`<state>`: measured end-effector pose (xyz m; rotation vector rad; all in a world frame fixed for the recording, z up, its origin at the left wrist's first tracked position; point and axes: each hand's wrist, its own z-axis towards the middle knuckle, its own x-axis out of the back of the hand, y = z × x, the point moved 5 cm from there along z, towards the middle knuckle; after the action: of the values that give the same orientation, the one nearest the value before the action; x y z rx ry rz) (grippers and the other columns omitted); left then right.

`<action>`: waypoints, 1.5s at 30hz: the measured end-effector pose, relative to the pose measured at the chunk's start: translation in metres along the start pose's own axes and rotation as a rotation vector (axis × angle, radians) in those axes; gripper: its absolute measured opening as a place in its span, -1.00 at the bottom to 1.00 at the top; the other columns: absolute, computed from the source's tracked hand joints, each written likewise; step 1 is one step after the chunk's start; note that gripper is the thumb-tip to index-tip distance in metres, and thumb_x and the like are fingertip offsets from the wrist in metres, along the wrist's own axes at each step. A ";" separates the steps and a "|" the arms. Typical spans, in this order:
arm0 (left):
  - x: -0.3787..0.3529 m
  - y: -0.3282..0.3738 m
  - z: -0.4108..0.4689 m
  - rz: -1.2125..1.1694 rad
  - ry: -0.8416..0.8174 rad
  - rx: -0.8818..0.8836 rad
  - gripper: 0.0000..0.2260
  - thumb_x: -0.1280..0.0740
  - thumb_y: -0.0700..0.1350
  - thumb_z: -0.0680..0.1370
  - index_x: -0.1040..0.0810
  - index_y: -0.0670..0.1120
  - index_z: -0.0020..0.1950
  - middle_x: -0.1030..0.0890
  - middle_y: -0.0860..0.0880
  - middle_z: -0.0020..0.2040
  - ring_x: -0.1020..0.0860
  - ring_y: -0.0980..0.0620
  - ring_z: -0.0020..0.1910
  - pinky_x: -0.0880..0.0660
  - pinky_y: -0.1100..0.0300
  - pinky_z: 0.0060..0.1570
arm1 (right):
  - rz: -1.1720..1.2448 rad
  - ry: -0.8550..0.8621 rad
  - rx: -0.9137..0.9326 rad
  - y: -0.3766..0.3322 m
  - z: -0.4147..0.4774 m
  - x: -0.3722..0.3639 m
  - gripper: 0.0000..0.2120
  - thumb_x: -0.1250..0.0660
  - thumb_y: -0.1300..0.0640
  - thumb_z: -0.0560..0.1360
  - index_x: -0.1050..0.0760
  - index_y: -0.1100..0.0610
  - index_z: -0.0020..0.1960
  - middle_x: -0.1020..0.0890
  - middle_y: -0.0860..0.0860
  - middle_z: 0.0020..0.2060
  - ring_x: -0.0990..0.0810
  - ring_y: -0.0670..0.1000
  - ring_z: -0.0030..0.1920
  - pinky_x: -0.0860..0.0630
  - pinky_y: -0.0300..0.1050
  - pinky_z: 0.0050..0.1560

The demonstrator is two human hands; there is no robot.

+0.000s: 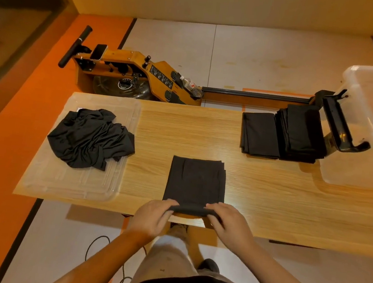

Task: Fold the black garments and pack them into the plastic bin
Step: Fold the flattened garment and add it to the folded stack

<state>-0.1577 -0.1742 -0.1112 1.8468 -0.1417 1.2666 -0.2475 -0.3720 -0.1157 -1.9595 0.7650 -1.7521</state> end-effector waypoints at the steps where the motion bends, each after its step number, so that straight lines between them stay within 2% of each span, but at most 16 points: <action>1: 0.011 0.004 0.005 -0.036 0.027 0.029 -0.78 -0.18 -0.07 0.64 -0.49 0.08 0.25 -0.62 0.08 0.05 -0.54 0.25 -0.01 -0.39 0.39 0.00 | 0.068 0.012 -0.044 -0.001 0.006 0.009 -0.81 -0.22 0.02 0.59 -0.51 -0.07 0.18 -0.65 -0.09 0.01 -0.58 -0.11 0.04 -0.50 -0.19 0.05; 3: 0.032 0.012 0.021 -0.160 0.076 0.071 -0.87 -0.24 -0.03 0.62 -0.48 0.14 0.15 -0.59 0.18 -0.09 -0.54 0.32 -0.16 -0.42 0.41 -0.19 | 0.274 0.045 -0.119 -0.001 0.022 0.027 -0.90 -0.25 0.03 0.59 -0.51 -0.05 0.07 -0.63 -0.12 -0.12 -0.58 -0.16 -0.10 -0.53 -0.17 -0.07; 6: 0.048 0.010 0.061 -0.319 0.103 0.124 -0.91 -0.28 -0.02 0.60 -0.53 0.08 0.09 -0.60 0.17 -0.07 -0.56 0.26 -0.07 -0.50 0.31 -0.17 | 0.563 0.028 -0.256 0.011 0.055 0.045 -0.91 -0.28 0.12 0.58 -0.54 0.08 0.03 -0.62 -0.05 -0.07 -0.58 -0.12 -0.03 -0.53 -0.15 0.00; 11: 0.034 -0.017 0.115 -0.350 0.026 0.341 -0.83 -0.35 -0.08 0.57 -0.49 -0.05 0.14 -0.49 0.06 -0.24 -0.46 0.15 -0.29 -0.37 0.27 -0.30 | 0.385 0.104 -0.437 0.037 0.096 0.044 -0.93 -0.29 0.13 0.56 -0.51 0.10 0.01 -0.61 -0.01 -0.09 -0.56 -0.02 -0.04 -0.51 -0.06 0.00; 13: 0.028 -0.024 0.119 -0.292 0.036 0.362 -0.86 -0.33 -0.09 0.57 -0.49 -0.05 0.12 -0.48 0.04 -0.25 -0.45 0.13 -0.29 -0.35 0.25 -0.31 | 0.327 0.154 -0.465 0.038 0.099 0.041 -0.93 -0.29 0.13 0.56 -0.50 0.10 0.01 -0.62 -0.01 -0.12 -0.56 0.00 -0.08 -0.52 -0.04 -0.05; 16: 0.025 -0.022 0.117 -0.217 0.041 0.304 -0.91 -0.27 -0.08 0.60 -0.42 -0.02 0.09 -0.52 0.04 -0.20 -0.50 0.09 -0.21 -0.36 0.26 -0.30 | 0.209 0.214 -0.454 0.035 0.099 0.037 -0.92 -0.29 0.10 0.56 -0.49 0.07 0.03 -0.61 -0.04 -0.12 -0.57 -0.01 -0.11 -0.53 -0.03 -0.13; 18: 0.025 -0.022 0.114 -0.165 0.050 0.292 -0.88 -0.25 -0.07 0.61 -0.37 -0.01 0.13 -0.52 0.07 -0.14 -0.52 0.07 -0.16 -0.36 0.24 -0.29 | 0.163 0.258 -0.438 0.034 0.098 0.035 -0.88 -0.30 0.12 0.55 -0.49 0.07 0.08 -0.58 -0.05 -0.05 -0.55 -0.03 -0.06 -0.50 -0.09 -0.14; 21: 0.028 -0.021 0.110 0.074 0.161 0.307 -0.71 -0.23 -0.05 0.62 -0.38 -0.09 0.31 -0.49 0.01 0.13 -0.52 0.00 0.03 -0.43 0.15 -0.17 | 0.097 0.398 -0.372 0.026 0.094 0.040 -0.73 -0.33 0.21 0.52 -0.47 0.12 0.22 -0.53 0.03 0.10 -0.45 0.03 0.15 -0.38 -0.19 0.11; 23: 0.025 -0.009 0.108 0.198 0.229 0.207 -0.64 -0.23 -0.07 0.61 -0.40 -0.16 0.38 -0.49 -0.09 0.27 -0.49 -0.08 0.22 -0.47 0.05 0.06 | 0.021 0.467 -0.283 0.010 0.090 0.039 -0.66 -0.31 0.22 0.52 -0.44 0.16 0.30 -0.49 0.10 0.24 -0.37 0.09 0.29 -0.31 -0.08 0.31; 25: 0.010 0.005 0.106 0.284 0.176 0.073 -0.59 -0.16 -0.04 0.59 -0.40 -0.16 0.40 -0.48 -0.12 0.36 -0.43 -0.09 0.34 -0.35 0.04 0.29 | -0.116 0.414 -0.155 -0.006 0.090 0.026 -0.63 -0.23 0.16 0.56 -0.42 0.16 0.35 -0.42 0.12 0.36 -0.30 0.12 0.40 -0.21 -0.01 0.40; 27: -0.008 0.009 0.104 0.353 0.063 0.000 -0.53 -0.10 0.02 0.57 -0.37 -0.13 0.44 -0.43 -0.09 0.42 -0.31 -0.03 0.43 -0.18 0.05 0.39 | -0.255 0.244 -0.044 -0.012 0.088 0.003 -0.58 -0.10 0.04 0.59 -0.39 0.11 0.41 -0.39 0.07 0.41 -0.24 0.09 0.46 -0.13 0.01 0.44; 30: -0.021 -0.003 0.100 0.410 -0.061 0.030 -0.50 -0.05 0.12 0.59 -0.37 -0.09 0.46 -0.39 -0.06 0.46 -0.20 0.01 0.47 -0.09 -0.02 0.39 | -0.374 0.071 -0.027 0.001 0.083 -0.017 -0.53 -0.02 -0.07 0.60 -0.33 0.04 0.46 -0.39 0.01 0.43 -0.22 0.03 0.48 -0.04 0.03 0.46; 36: -0.023 -0.009 0.100 0.468 -0.182 0.081 -0.44 0.18 0.17 0.66 -0.35 -0.08 0.46 -0.40 -0.05 0.45 -0.21 0.01 0.46 -0.11 -0.02 0.36 | -0.389 0.009 -0.063 0.003 0.080 -0.017 -0.52 -0.01 -0.11 0.61 -0.32 0.01 0.46 -0.39 -0.02 0.43 -0.28 0.01 0.46 -0.06 0.03 0.43; 39: -0.022 -0.009 0.099 0.478 -0.189 0.062 -0.46 0.14 0.17 0.66 -0.34 -0.05 0.48 -0.38 -0.03 0.46 -0.22 0.02 0.47 -0.12 -0.01 0.36 | -0.371 -0.026 -0.083 0.004 0.079 -0.011 -0.51 0.01 -0.13 0.61 -0.30 0.00 0.48 -0.38 -0.02 0.44 -0.27 0.00 0.47 -0.03 0.00 0.44; 42: -0.015 -0.003 0.101 0.466 -0.158 0.043 -0.51 0.00 0.14 0.62 -0.39 -0.05 0.45 -0.44 -0.02 0.42 -0.36 0.01 0.42 -0.12 -0.01 0.37 | -0.352 -0.007 -0.095 0.005 0.079 -0.009 -0.49 -0.01 -0.14 0.60 -0.28 0.05 0.48 -0.39 0.02 0.42 -0.31 0.02 0.45 -0.05 0.00 0.43; 45: -0.002 0.008 0.111 0.450 -0.100 0.018 -0.55 -0.10 0.06 0.59 -0.39 -0.06 0.44 -0.47 -0.02 0.38 -0.41 0.00 0.37 0.01 0.09 0.45 | -0.346 0.051 -0.144 0.008 0.089 0.003 -0.50 -0.08 -0.11 0.53 -0.43 0.08 0.37 -0.55 0.00 0.27 -0.50 0.03 0.30 -0.15 -0.02 0.41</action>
<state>-0.0847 -0.2573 -0.1203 1.9601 -0.6309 1.4751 -0.1599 -0.3860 -0.1304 -2.2609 0.6099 -1.9971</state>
